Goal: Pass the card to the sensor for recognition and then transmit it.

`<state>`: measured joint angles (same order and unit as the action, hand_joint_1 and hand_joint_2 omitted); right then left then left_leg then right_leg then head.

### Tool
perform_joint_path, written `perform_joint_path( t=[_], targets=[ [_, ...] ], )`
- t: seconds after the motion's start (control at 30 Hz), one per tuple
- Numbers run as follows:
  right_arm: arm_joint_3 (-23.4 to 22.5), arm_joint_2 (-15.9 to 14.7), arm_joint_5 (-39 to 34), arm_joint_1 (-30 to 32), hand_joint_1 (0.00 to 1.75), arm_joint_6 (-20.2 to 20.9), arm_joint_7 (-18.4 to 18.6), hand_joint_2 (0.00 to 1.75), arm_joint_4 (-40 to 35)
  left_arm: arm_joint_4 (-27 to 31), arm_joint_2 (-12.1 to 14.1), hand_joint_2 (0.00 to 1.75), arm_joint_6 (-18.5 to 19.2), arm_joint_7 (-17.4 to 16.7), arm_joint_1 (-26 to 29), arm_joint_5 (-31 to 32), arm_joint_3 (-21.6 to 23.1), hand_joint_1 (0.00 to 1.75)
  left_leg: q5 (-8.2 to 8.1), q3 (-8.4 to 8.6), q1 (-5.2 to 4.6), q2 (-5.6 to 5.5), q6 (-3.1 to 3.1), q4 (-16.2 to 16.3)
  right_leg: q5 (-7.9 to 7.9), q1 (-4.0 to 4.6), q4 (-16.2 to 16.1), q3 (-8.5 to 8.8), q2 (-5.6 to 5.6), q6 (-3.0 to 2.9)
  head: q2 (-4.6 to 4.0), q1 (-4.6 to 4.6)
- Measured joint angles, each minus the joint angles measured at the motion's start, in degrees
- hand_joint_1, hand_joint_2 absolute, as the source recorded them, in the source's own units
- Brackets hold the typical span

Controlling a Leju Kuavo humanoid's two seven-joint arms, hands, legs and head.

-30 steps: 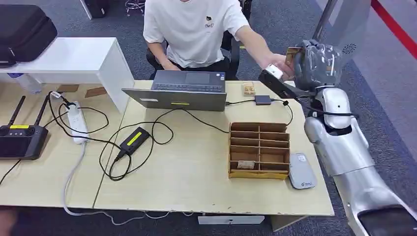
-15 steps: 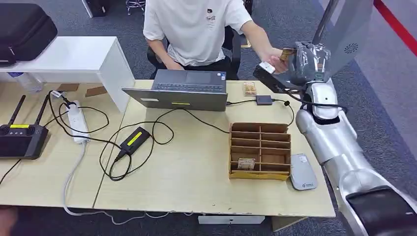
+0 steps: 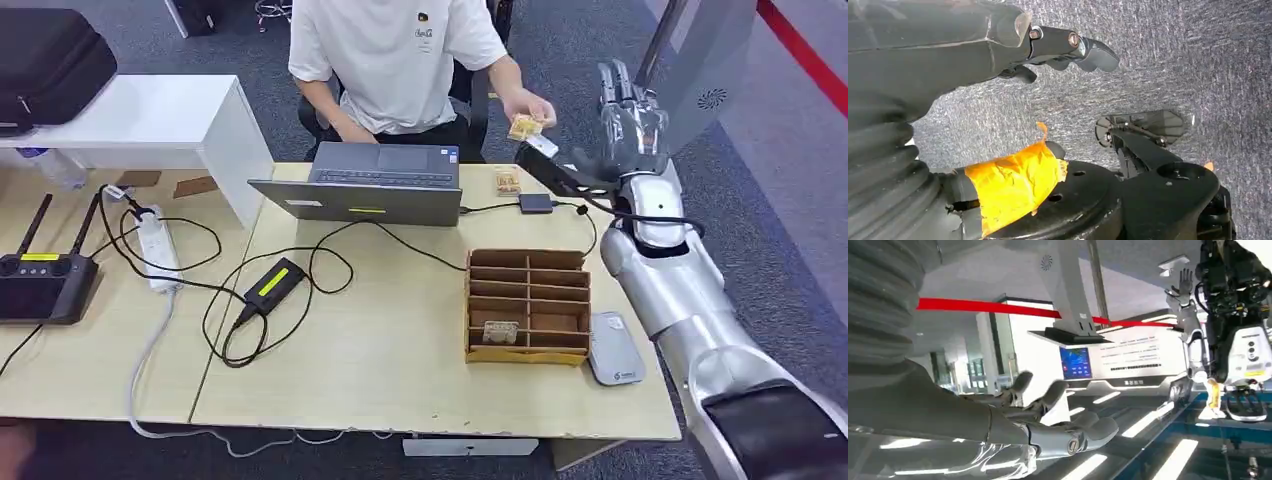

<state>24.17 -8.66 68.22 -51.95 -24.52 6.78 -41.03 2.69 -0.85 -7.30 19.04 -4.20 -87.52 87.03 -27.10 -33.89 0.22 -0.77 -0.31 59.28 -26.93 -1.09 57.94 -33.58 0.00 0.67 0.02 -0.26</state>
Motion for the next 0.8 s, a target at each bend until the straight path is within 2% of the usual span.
perform_joint_path(
  t=[0.13, 0.23, 0.4, 0.43, 0.47, 0.6, 0.8],
  targets=[
    [-1.1, -3.5, 0.4, 1.5, 0.0, -0.2, 0.4, 1.75, 0.2, 0.0, 0.0, 1.75, 0.0, -0.3, 0.3, -0.5, 0.0, 0.0, -0.01, -0.05, -0.02, -0.06, 0.01, 0.0, 0.0, -0.01, 0.0, 0.01, -0.07, 0.01, 0.0, 0.0],
    [-2.4, -7.9, 1.6, 2.5, 0.0, -0.2, 0.6, 1.75, 1.0, 0.0, 0.0, 1.75, 0.0, -0.3, 0.4, -1.1, 0.0, 0.0, -0.06, -0.1, -0.05, -0.09, 0.08, 0.1, -0.01, -0.03, -0.1, -0.01, -0.1, 0.02, 0.0, -0.02],
    [-5.4, -17.8, 1.7, 3.4, 0.0, 0.2, -0.1, 1.75, 3.0, 0.0, 0.0, 1.75, 0.0, -0.3, 1.1, -2.1, 0.0, 0.0, -0.14, -0.24, -0.1, -0.21, 0.21, 0.2, -0.04, -0.07, -0.1, -0.01, -0.26, 0.1, 0.0, 0.0],
    [-6.4, -20.6, 0.7, 3.6, 0.0, 0.6, -0.3, 1.75, 3.6, 0.0, 0.0, 1.75, 0.0, -0.3, 1.1, -2.3, 0.0, 0.0, -0.15, -0.25, -0.1, -0.26, 0.22, 0.3, -0.04, -0.07, -0.1, -0.03, -0.31, 0.11, 0.0, 0.0],
    [-6.9, -22.0, 0.1, 3.7, 0.0, 0.7, -0.6, 1.75, 4.0, 0.0, 0.1, 1.75, 0.0, -0.3, 1.2, -2.3, 0.0, 0.0, -0.16, -0.29, -0.1, -0.32, 0.24, 0.3, -0.06, -0.07, -0.1, -0.02, -0.38, 0.14, 0.0, 0.0],
    [-11.2, -30.6, -2.9, 5.2, 0.0, 2.0, -2.6, 1.75, 5.4, 0.0, 0.1, 1.75, 0.0, -0.3, 1.5, -2.5, -0.1, 0.0, -0.26, -0.31, -0.12, -0.34, 0.4, 0.3, -0.13, -0.1, -0.1, -0.03, -0.39, 0.25, 0.0, -0.02],
    [-16.8, -38.4, -5.0, 8.3, 0.0, 3.9, -2.8, 1.75, 6.0, -0.1, 0.1, 1.75, 0.0, -0.3, 1.8, -2.5, -0.3, 0.0, -0.33, -0.29, -0.13, -0.36, 0.5, 0.3, -0.2, -0.12, -0.1, 0.0, -0.4, 0.34, 0.0, 0.0]
  ],
)
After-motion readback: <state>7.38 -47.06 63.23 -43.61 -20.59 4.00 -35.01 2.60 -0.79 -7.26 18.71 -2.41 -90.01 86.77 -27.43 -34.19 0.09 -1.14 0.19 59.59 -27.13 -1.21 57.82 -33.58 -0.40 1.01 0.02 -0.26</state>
